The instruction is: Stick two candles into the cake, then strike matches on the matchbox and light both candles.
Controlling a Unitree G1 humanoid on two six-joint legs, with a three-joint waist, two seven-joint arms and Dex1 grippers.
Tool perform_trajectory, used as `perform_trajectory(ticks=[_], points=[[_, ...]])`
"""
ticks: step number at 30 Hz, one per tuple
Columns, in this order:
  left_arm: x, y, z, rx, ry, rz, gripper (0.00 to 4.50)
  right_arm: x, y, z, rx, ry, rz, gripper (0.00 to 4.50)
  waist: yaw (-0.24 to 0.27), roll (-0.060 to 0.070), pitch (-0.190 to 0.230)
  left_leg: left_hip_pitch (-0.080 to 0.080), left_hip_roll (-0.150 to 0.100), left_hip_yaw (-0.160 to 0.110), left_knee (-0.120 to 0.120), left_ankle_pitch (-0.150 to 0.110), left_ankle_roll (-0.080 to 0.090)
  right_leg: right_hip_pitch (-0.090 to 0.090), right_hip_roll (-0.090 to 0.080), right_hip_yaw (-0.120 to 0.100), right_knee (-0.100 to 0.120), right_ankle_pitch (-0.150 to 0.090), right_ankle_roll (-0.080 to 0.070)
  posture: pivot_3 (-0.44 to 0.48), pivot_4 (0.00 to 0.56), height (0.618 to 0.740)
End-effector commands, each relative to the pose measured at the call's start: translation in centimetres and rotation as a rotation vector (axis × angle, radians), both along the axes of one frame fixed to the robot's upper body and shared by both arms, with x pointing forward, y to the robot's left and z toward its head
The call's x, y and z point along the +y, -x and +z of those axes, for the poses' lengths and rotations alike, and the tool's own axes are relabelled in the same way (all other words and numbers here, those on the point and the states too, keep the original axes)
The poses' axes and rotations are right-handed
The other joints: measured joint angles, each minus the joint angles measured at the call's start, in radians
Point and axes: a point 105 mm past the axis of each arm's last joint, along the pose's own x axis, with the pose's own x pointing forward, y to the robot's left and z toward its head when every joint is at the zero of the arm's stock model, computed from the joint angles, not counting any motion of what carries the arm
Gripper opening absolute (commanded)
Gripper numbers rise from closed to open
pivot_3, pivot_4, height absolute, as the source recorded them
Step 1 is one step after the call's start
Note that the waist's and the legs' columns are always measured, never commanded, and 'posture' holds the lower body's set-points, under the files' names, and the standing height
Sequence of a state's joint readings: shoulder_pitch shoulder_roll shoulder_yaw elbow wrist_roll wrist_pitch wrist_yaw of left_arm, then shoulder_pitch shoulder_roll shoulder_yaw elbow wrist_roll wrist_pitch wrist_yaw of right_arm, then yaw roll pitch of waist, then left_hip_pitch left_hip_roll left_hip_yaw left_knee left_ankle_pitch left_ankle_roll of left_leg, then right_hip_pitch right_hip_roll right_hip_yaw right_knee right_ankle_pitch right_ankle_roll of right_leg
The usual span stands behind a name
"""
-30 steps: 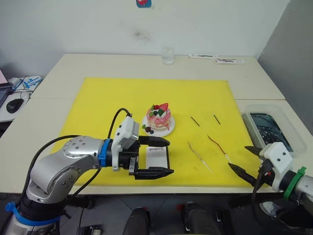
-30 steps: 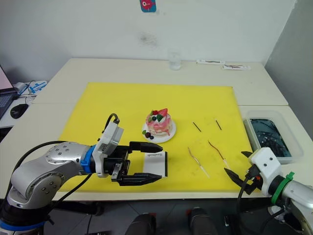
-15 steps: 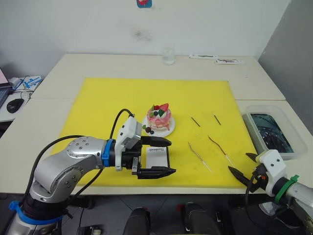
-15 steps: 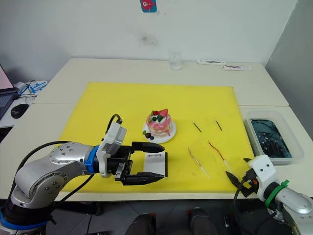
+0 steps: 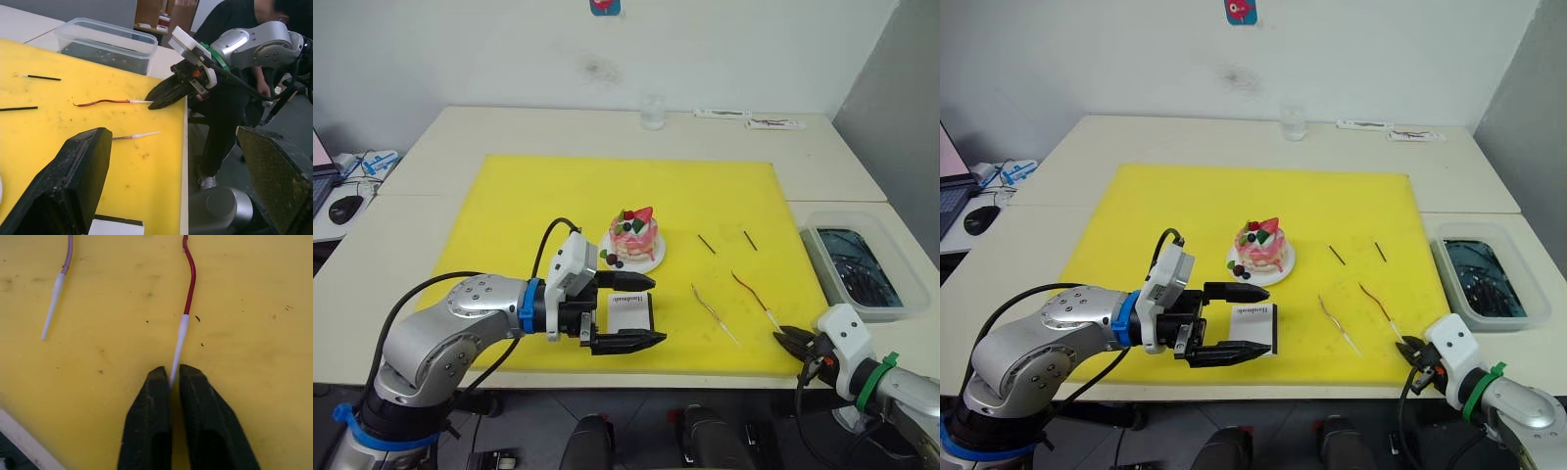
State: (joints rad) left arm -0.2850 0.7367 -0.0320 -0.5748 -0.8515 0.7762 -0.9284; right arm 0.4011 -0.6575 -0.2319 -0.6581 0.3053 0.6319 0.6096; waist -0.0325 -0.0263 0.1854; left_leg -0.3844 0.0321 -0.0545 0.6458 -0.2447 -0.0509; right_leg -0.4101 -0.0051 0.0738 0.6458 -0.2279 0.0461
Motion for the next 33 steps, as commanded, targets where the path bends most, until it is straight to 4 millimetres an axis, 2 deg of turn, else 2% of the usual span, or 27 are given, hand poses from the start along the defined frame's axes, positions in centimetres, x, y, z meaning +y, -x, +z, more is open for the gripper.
perform_trajectory(ticks=[1, 7, 13, 18, 23, 29, 33], points=[[0.2, -0.3, 0.2, -0.009, 0.012, 0.029, 4.5, -0.4, 0.5, -0.2, 0.042, -0.025, -0.021, 0.03, 0.0, 0.0, 0.0, 0.0, 0.0, 0.0, 0.0, 0.0, 0.0, 0.0, 0.0, 0.0, 0.0, 0.0, 0.0, 0.0, 0.15, 0.74], [1.6, -1.3, -1.1, 0.053, -0.035, 0.15, 4.5, -0.3, 0.3, 1.6, 0.011, -0.112, -0.02, 0.03, 0.0, 0.0, 0.0, -0.001, 0.0, 0.0, -0.001, 0.0, 0.0, 0.0, 0.0, 0.0, 0.0, 0.0, 0.0, 0.0, 0.15, 0.74], [3.1, -2.0, -1.7, 0.188, 0.024, 0.262, 4.5, 0.7, 0.0, 4.5, -0.055, -0.224, 0.043, 0.03, 0.0, 0.0, 0.0, -0.001, 0.0, 0.0, -0.001, 0.0, 0.0, -0.001, 0.0, 0.0, 0.0, 0.0, 0.0, 0.0, 0.15, 0.74], [2.1, -1.3, -1.2, 0.382, 0.189, 0.233, 4.5, 4.3, -1.6, 8.2, -0.137, -0.426, 0.156, 0.03, -0.003, -0.001, 0.001, -0.001, 0.0, -0.001, 0.0, 0.0, 0.0, -0.002, 0.0, -0.001, -0.001, 0.0, 0.0, 0.0, 0.15, 0.74], [0.9, -0.8, 0.2, 0.502, 0.324, 0.172, 4.5, 6.9, -2.4, 11.2, -0.123, -0.687, 0.225, 0.03, -0.001, -0.001, 0.001, -0.002, 0.0, -0.002, -0.001, 0.0, 0.0, -0.002, 0.0, -0.001, 0.0, 0.0, 0.0, 0.0, 0.15, 0.74], [-1.8, -1.2, 2.5, 0.6, 0.517, 0.097, 4.5, 10.0, -1.5, 13.1, -0.004, -0.86, 0.37, 0.03, 0.002, -0.001, 0.001, -0.008, -0.001, -0.004, -0.001, 0.0, 0.0, -0.004, 0.0, -0.001, -0.001, 0.0, 0.0, 0.0, 0.15, 0.74], [-2.6, -1.5, 3.6, 0.618, 0.599, 0.083, 4.5, 10.9, -1.3, 13.9, 0.045, -0.918, 0.398, 0.03, 0.001, -0.001, 0.001, -0.01, -0.001, -0.004, -0.001, 0.0, 0.0, -0.005, 0.0, -0.001, -0.001, 0.0, 0.0, 0.0, 0.15, 0.74]])
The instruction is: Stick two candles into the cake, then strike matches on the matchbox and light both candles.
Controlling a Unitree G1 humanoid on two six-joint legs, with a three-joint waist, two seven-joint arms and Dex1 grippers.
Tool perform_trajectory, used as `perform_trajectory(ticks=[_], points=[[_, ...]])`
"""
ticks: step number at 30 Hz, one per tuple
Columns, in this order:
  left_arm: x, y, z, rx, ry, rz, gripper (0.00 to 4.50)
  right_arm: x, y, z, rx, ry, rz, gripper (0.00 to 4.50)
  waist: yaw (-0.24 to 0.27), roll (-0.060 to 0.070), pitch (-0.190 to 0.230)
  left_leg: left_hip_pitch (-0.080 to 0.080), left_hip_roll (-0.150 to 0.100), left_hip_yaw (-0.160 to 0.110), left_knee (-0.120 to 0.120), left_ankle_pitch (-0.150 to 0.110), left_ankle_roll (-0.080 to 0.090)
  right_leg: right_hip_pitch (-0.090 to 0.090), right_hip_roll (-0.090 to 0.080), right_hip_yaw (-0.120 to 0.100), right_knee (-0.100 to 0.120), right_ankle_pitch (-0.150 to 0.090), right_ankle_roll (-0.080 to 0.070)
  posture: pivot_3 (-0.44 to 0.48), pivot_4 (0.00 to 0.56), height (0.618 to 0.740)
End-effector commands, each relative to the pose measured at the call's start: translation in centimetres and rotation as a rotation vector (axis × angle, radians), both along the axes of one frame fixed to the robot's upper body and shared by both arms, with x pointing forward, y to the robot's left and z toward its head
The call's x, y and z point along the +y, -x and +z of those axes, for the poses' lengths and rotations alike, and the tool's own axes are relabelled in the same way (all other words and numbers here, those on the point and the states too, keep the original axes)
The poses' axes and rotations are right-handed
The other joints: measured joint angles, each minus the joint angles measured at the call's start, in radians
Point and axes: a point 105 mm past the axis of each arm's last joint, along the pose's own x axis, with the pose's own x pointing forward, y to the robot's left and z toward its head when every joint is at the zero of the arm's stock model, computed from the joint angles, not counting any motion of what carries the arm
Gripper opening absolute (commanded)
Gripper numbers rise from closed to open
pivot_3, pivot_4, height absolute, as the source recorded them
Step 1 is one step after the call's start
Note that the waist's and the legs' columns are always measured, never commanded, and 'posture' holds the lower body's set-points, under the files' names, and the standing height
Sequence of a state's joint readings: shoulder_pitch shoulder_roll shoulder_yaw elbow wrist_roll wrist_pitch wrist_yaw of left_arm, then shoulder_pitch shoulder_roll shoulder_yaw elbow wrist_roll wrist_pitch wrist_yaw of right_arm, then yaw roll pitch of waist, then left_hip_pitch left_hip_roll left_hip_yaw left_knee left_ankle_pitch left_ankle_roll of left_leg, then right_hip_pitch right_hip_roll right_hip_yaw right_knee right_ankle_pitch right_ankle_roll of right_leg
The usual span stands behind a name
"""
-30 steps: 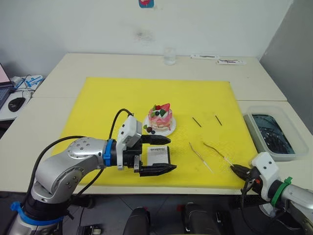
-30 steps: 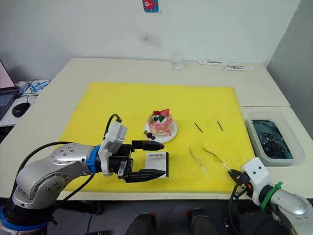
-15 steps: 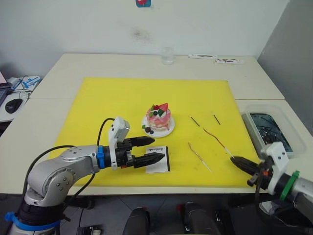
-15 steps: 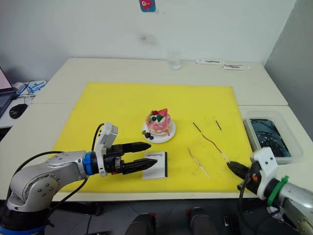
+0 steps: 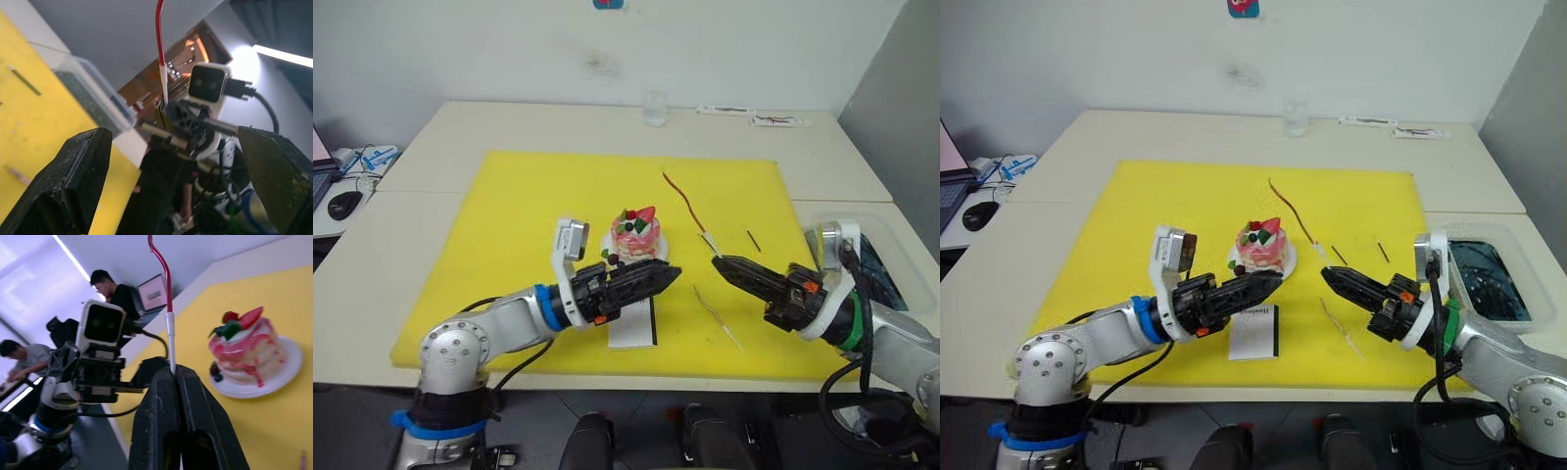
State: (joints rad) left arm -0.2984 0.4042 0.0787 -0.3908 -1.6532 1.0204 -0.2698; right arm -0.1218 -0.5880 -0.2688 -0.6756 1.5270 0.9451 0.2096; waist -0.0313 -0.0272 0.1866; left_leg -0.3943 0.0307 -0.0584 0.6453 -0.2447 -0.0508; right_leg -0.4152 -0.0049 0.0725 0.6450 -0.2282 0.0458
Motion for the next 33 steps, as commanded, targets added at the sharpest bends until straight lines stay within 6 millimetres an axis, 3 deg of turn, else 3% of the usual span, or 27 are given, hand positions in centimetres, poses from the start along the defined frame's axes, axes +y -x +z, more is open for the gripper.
perform_trajectory(ticks=[1, 15, 29, 33], points=[[-0.3, 0.0, 1.6, -0.014, 0.084, 0.003, 4.5, 0.7, 0.5, 1.1, 0.009, -0.049, 0.043, 0.03, 0.0, 0.0, 0.0, 0.0, 0.0, 0.0, 0.0, 0.0, 0.0, 0.0, 0.0, 0.0, 0.0, 0.0, 0.0, 0.0, 0.15, 0.74], [-1.1, -0.6, 2.3, 0.038, 0.216, 0.018, 4.5, 2.4, 1.3, 1.5, 0.054, -0.079, 0.113, 0.03, 0.0, 0.0, 0.0, 0.0, 0.0, -0.001, 0.0, 0.0, 0.0, 0.0, 0.001, 0.0, 0.0, 0.0, 0.0, 0.0, 0.15, 0.74], [-1.5, 0.2, 2.0, 0.068, 0.244, -0.046, 0.12, 3.1, 1.4, 1.5, 0.052, -0.092, 0.139, 0.0, 0.0, 0.0, 0.0, -0.003, 0.0, -0.001, 0.0, 0.0, 0.0, -0.003, 0.001, 0.0, 0.0, 0.0, 0.0, 0.0, 0.15, 0.74], [-1.3, 0.1, 2.0, 0.066, 0.244, -0.037, 0.03, 3.0, 1.5, 1.7, 0.064, -0.116, 0.154, 0.0, 0.0, 0.0, 0.0, -0.004, 0.0, -0.001, 0.0, 0.0, 0.0, -0.005, 0.001, 0.0, 0.0, 0.0, 0.0, 0.0, 0.15, 0.74]])
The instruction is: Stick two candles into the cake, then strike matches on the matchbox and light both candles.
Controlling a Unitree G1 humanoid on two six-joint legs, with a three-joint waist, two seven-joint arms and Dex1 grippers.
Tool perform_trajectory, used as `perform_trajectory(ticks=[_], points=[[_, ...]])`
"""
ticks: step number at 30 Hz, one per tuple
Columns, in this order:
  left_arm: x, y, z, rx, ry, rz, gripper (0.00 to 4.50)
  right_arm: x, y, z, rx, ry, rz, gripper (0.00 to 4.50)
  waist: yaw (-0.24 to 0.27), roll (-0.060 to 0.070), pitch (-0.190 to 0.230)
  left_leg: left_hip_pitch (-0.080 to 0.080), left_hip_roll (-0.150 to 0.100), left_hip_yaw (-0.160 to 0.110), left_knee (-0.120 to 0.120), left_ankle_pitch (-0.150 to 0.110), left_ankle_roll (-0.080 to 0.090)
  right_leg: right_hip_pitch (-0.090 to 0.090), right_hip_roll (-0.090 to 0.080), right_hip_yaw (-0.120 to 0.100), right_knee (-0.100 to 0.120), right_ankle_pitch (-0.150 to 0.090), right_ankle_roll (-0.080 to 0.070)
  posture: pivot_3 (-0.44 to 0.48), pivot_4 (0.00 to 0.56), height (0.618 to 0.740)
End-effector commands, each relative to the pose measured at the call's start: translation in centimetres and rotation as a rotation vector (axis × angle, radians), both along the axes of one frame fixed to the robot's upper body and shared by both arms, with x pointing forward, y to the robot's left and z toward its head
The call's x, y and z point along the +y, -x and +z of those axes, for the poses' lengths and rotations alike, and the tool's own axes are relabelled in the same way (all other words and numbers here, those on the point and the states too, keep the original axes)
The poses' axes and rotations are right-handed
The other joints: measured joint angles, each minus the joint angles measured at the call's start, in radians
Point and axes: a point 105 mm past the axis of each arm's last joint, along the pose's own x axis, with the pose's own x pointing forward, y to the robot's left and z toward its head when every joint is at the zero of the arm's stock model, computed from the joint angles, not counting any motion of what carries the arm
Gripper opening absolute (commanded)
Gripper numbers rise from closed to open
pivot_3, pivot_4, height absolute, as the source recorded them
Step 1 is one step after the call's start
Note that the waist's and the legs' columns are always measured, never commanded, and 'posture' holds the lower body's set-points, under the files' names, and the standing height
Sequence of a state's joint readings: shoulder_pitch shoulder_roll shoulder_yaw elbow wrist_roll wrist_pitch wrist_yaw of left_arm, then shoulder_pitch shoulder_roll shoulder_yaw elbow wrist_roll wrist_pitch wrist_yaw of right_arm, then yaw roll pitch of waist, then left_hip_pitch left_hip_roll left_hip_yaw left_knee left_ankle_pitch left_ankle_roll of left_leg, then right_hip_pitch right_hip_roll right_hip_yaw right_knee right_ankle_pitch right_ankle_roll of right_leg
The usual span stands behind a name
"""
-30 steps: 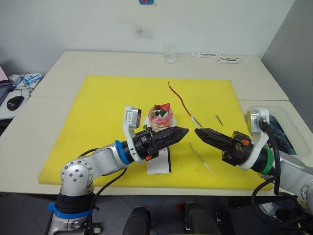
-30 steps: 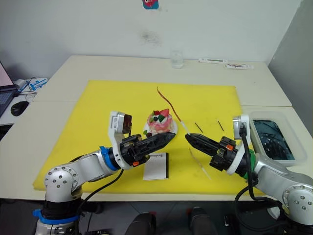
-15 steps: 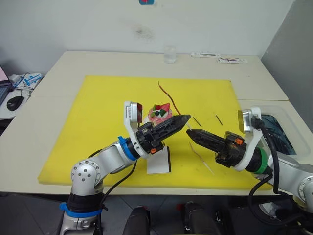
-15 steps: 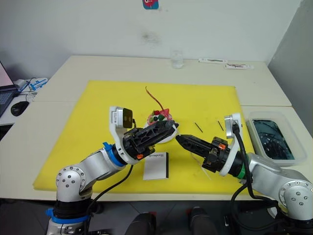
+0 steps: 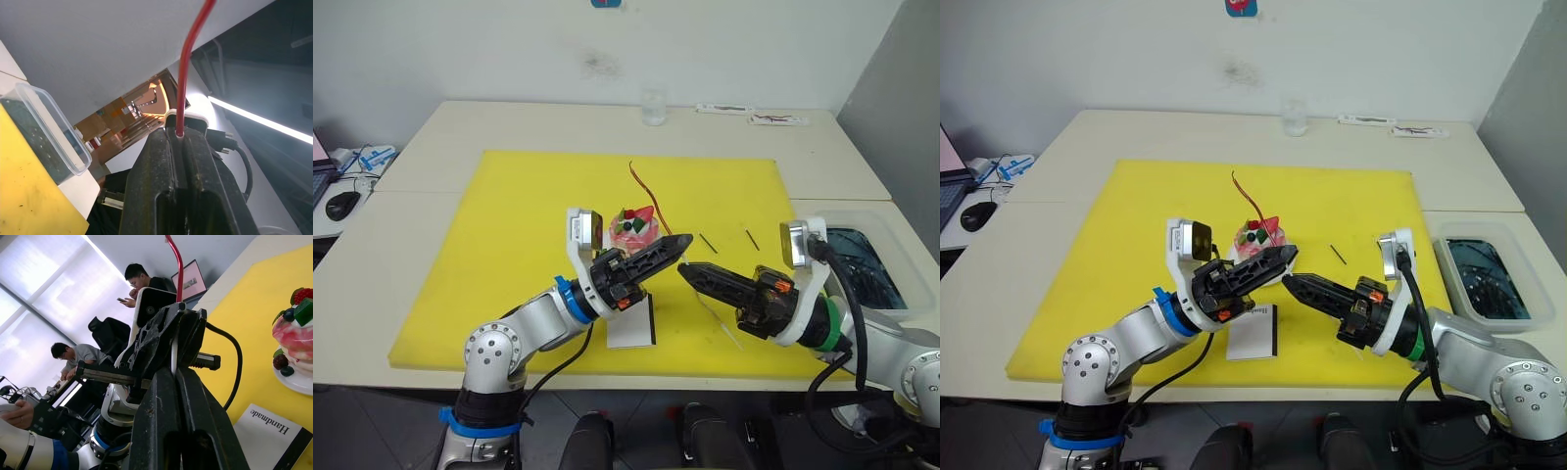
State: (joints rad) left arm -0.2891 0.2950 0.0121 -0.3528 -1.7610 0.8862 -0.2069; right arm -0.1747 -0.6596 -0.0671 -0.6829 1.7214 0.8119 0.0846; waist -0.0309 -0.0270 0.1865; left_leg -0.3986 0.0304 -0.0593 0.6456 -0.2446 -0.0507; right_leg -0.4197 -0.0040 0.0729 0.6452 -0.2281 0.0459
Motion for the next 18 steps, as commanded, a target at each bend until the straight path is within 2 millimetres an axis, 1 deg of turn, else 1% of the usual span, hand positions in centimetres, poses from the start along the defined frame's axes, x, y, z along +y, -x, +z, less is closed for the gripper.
perform_trajectory(ticks=[1, 2, 3, 4, 5, 9, 12, 14, 15, 18], points=[[0.0, 0.7, 1.0, -0.036, 0.032, -0.034, 0.03, 0.0, 0.4, 1.1, -0.022, -0.038, 0.022, 0.0, 0.0, 0.0, 0.0, 0.0, 0.0, 0.0, 0.0, 0.0, 0.0, 0.0, 0.0, 0.0, 0.0, 0.0, 0.0, 0.0, 0.15, 0.74], [0.0, 0.7, 1.0, -0.037, 0.031, -0.033, 0.03, 0.0, 0.4, 1.0, -0.021, -0.032, 0.023, 0.0, 0.0, 0.0, 0.0, 0.0, 0.0, 0.0, 0.0, 0.0, 0.0, 0.0, 0.0, 0.0, 0.0, 0.0, 0.0, 0.0, 0.15, 0.74], [0.0, 0.7, 1.0, -0.039, 0.032, -0.032, 0.0, 0.0, 0.4, 1.0, -0.021, -0.027, 0.022, 0.41, 0.0, 0.0, 0.0, 0.0, 0.0, 0.0, 0.0, 0.0, 0.0, 0.0, 0.0, 0.0, 0.0, 0.0, 0.0, 0.0, 0.15, 0.74], [0.1, 0.7, 1.1, -0.042, 0.032, -0.031, 0.0, -0.1, 0.3, 0.9, -0.024, -0.023, 0.017, 0.63, 0.0, 0.0, 0.0, 0.0, 0.0, 0.0, 0.0, 0.0, 0.0, 0.0, 0.0, 0.0, 0.0, 0.0, 0.0, 0.0, 0.15, 0.74], [0.2, 0.6, 1.1, -0.047, 0.03, -0.025, 0.0, -0.1, 0.3, 0.9, -0.027, -0.022, 0.012, 0.96, 0.0, 0.0, 0.0, 0.0, 0.0, 0.0, 0.0, 0.0, 0.0, 0.0, 0.0, 0.0, 0.0, 0.0, 0.0, 0.0, 0.15, 0.74], [0.8, 0.2, 1.6, -0.1, -0.005, 0.02, 0.0, -0.7, 0.0, 0.7, -0.047, 0.024, -0.011, 2.42, 0.0, 0.0, 0.0, 0.0, 0.0, 0.0, 0.0, 0.0, 0.0, 0.0, 0.0, 0.0, 0.0, 0.0, 0.0, 0.0, 0.15, 0.74], [2.1, -0.3, 2.7, -0.186, -0.066, 0.089, 0.0, -1.8, -0.1, 0.2, -0.126, 0.161, -0.035, 3.47, 0.001, 0.0, 0.0, 0.0, 0.0, 0.0, 0.0, 0.0, 0.0, 0.0, 0.0, 0.0, 0.0, 0.0, 0.0, 0.0, 0.15, 0.74], [3.2, -0.5, 3.6, -0.265, -0.135, 0.148, 0.0, -2.3, -0.1, 0.4, -0.213, 0.255, -0.037, 4.28, 0.0, 0.0, 0.0, 0.0, 0.0, 0.0, 0.0, 0.0, 0.0, -0.001, 0.0, 0.0, 0.0, 0.0, 0.0, 0.0, 0.15, 0.74], [3.9, -0.8, 4.0, -0.309, -0.179, 0.186, 0.0, -2.5, -0.1, 0.7, -0.268, 0.304, -0.037, 4.47, 0.0, 0.0, 0.0, 0.0, 0.0, 0.0, 0.0, 0.0, 0.0, -0.001, 0.0, 0.0, 0.0, 0.0, 0.0, 0.0, 0.15, 0.74], [5.6, -1.7, 4.8, -0.408, -0.297, 0.294, 0.0, -2.8, -0.7, 1.0, -0.438, 0.455, -0.05, 4.47, -0.001, 0.0, 0.0, 0.0, 0.0, 0.001, -0.001, 0.0, 0.0, -0.001, 0.0, 0.0, 0.0, 0.0, -0.001, 0.0, 0.15, 0.74]])
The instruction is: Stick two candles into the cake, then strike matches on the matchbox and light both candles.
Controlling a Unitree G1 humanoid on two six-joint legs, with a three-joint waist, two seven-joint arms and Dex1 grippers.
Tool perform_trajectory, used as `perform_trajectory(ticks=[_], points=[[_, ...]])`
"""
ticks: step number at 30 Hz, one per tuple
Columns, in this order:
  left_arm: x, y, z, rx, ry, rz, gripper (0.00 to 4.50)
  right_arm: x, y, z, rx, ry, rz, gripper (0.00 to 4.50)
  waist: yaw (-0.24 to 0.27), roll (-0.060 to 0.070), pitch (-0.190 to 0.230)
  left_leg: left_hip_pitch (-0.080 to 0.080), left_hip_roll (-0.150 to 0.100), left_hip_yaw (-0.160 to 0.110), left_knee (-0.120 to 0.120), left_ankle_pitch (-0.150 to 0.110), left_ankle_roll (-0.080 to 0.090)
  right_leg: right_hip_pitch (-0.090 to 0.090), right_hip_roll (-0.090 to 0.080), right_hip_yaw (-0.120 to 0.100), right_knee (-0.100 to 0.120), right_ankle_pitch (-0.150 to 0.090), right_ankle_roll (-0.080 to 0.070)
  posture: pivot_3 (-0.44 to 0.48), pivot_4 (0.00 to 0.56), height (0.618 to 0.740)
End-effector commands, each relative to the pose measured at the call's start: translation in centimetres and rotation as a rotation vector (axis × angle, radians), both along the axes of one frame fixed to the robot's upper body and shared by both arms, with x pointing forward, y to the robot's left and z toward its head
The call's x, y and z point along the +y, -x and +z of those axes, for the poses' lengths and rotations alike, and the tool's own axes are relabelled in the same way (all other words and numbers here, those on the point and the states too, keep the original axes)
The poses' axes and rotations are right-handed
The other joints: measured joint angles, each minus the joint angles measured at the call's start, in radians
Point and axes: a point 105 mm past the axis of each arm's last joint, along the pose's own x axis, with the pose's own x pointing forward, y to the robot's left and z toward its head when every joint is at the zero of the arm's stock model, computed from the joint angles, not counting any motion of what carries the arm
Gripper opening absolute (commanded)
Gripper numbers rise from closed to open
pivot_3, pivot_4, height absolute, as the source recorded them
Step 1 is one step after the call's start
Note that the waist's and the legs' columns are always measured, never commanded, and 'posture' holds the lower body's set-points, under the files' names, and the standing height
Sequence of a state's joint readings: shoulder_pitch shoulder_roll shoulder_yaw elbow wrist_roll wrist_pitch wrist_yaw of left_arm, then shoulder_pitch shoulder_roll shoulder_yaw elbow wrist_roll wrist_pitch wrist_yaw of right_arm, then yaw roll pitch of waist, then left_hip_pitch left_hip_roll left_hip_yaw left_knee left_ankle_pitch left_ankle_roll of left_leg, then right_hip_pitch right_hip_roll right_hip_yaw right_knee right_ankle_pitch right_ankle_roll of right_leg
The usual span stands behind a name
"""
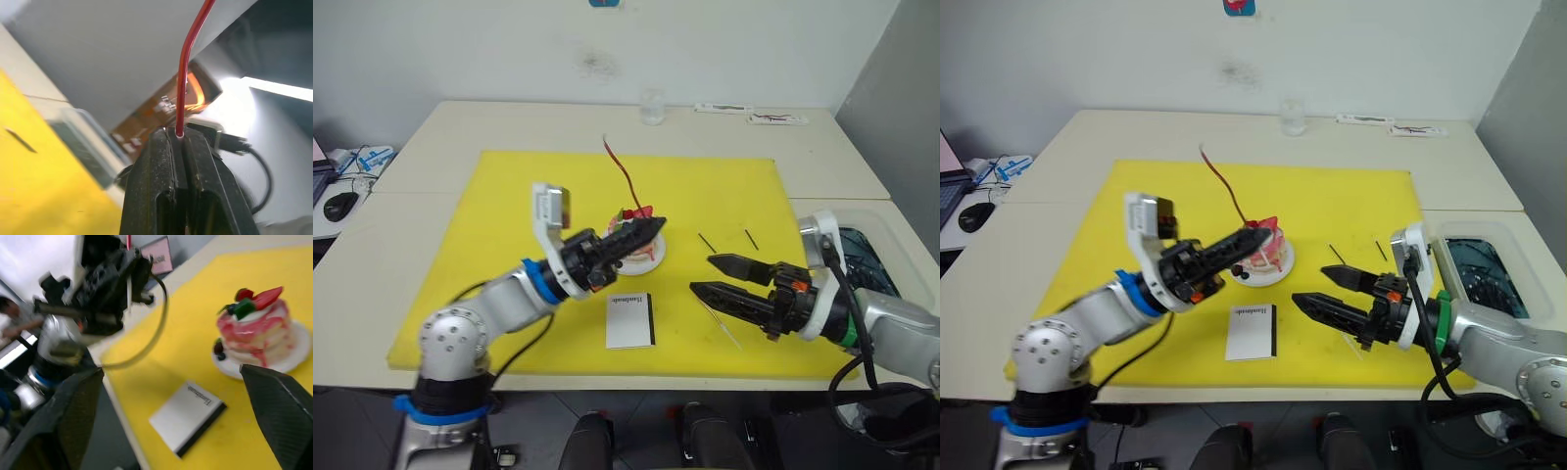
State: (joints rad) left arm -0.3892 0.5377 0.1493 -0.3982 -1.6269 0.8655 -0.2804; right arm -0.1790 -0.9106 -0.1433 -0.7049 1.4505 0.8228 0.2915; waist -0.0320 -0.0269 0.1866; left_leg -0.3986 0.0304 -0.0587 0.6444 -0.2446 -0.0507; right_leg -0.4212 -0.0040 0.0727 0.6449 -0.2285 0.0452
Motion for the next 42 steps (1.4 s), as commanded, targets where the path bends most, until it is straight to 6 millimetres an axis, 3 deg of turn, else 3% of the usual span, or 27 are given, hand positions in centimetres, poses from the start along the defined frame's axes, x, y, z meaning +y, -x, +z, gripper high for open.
perform_trajectory(ticks=[1, 6, 14, 24, 42], points=[[2.2, -0.9, 1.6, -0.181, -0.134, 0.147, 0.0, 0.2, -0.2, 1.6, -0.261, 0.162, 0.03, 4.47, 0.0, 0.0, 0.0, 0.0, 0.0, 0.0, 0.0, 0.0, 0.0, 0.0, 0.0, 0.0, 0.0, 0.0, 0.0, 0.0, 0.15, 0.74], [6.0, -5.0, 1.0, -0.361, -0.409, 0.392, 0.0, 1.4, -1.8, 2.3, -0.454, 0.294, 0.06, 4.47, 0.0, 0.0, 0.001, 0.0, 0.0, 0.001, 0.0, 0.0, 0.0, -0.001, 0.0, 0.0, 0.0, 0.0, 0.0, 0.0, 0.15, 0.74], [5.7, -8.0, -1.0, -0.46, -0.503, 0.398, 0.0, 3.4, -2.8, 2.0, -0.518, 0.343, 0.116, 4.47, 0.004, 0.0, 0.001, -0.003, 0.0, 0.001, -0.001, 0.0, 0.0, -0.002, -0.001, 0.0, -0.002, 0.0, 0.0, 0.0, 0.15, 0.74], [3.9, -8.9, -2.8, -0.435, -0.469, 0.328, 0.0, 3.6, -2.8, 1.1, -0.51, 0.357, 0.086, 4.47, 0.002, 0.0, 0.001, -0.003, 0.0, 0.001, -0.001, 0.0, 0.0, -0.002, -0.001, -0.001, 0.0, 0.0, 0.005, 0.0, 0.15, 0.74], [4.0, -10.6, -4.2, -0.392, -0.435, 0.386, 0.0, 3.7, -2.4, 1.1, -0.495, 0.35, 0.065, 4.47, 0.002, 0.0, 0.001, -0.002, 0.0, 0.0, 0.0, 0.0, 0.0, -0.001, -0.001, -0.001, 0.001, 0.001, 0.007, 0.0, 0.15, 0.74]])
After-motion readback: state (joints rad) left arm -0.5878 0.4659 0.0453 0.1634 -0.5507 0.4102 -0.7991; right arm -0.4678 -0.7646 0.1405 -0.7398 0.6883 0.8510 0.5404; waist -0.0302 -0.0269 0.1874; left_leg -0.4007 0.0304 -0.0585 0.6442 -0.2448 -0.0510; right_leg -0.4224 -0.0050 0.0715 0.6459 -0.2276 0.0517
